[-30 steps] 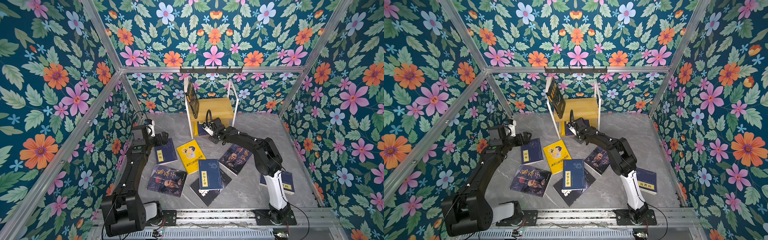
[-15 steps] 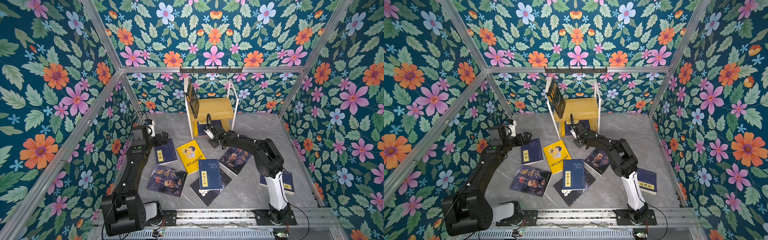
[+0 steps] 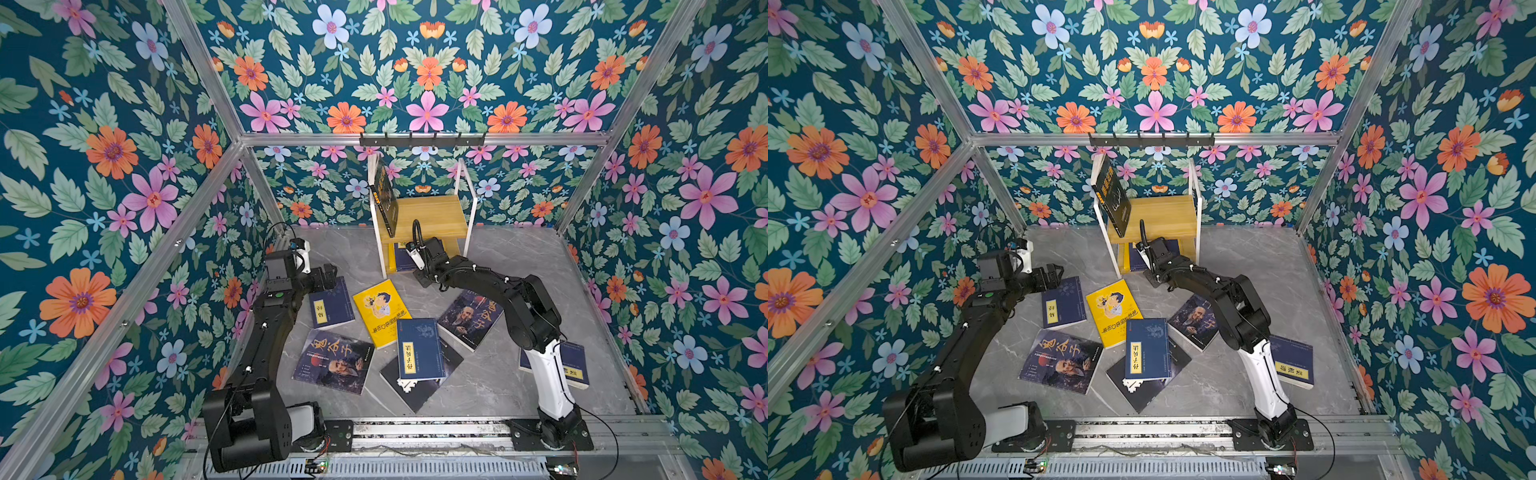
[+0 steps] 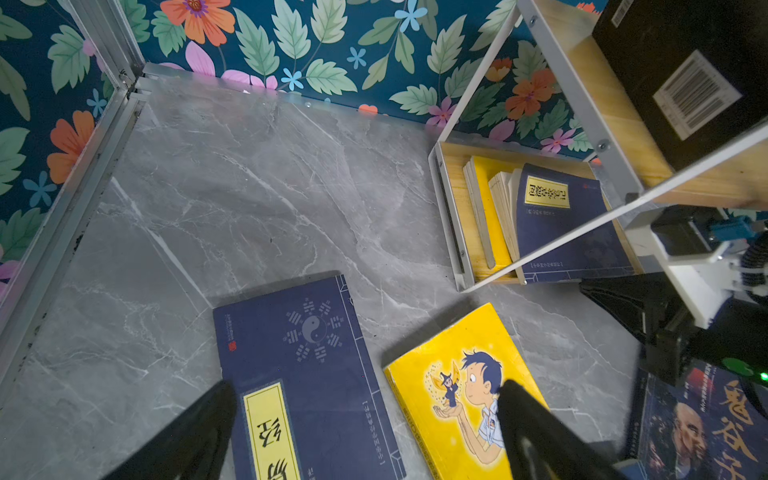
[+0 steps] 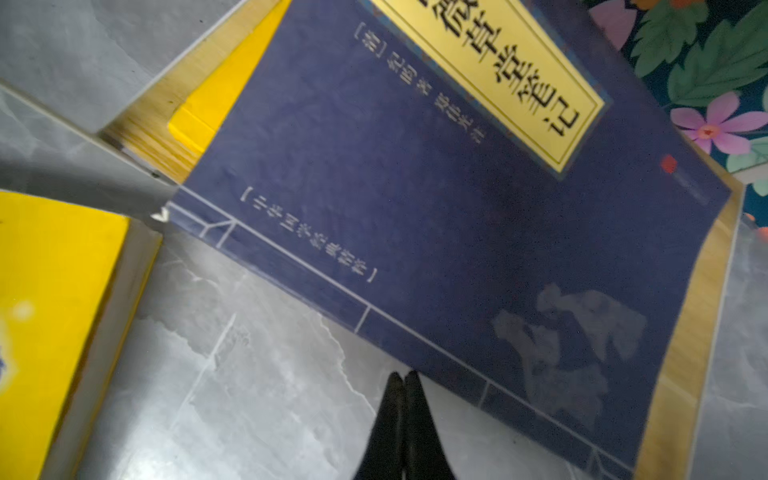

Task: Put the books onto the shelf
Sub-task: 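Press the blue book flush against the shelf with the closed right gripper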

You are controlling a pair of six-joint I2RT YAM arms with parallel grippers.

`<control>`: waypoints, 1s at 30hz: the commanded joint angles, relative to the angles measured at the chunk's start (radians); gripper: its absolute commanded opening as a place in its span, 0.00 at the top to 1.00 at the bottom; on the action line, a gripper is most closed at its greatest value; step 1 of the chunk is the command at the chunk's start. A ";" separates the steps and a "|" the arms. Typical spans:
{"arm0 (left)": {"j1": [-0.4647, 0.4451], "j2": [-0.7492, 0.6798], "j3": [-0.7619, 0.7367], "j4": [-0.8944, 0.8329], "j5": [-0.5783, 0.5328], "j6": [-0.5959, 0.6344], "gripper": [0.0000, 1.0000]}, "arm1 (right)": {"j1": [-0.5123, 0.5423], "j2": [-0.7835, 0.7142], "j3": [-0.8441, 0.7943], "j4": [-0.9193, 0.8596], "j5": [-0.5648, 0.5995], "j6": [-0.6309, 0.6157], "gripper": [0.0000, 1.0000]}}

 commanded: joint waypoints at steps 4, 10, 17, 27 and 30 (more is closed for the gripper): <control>-0.001 0.001 0.004 0.021 0.000 -0.001 0.00 | -0.006 0.023 0.029 -0.001 -0.022 0.004 0.96; -0.001 0.003 0.004 0.019 0.001 -0.001 0.00 | -0.007 0.033 0.060 -0.001 -0.028 0.002 0.96; -0.001 0.005 0.003 0.022 0.000 -0.001 0.00 | -0.007 0.047 0.096 -0.018 -0.044 -0.001 0.97; 0.000 0.005 0.001 0.024 0.002 -0.001 0.00 | 0.011 -0.013 0.013 0.079 -0.124 0.063 0.96; 0.000 0.005 0.000 0.024 0.000 0.000 0.00 | 0.011 -0.053 -0.061 0.169 -0.157 0.133 0.96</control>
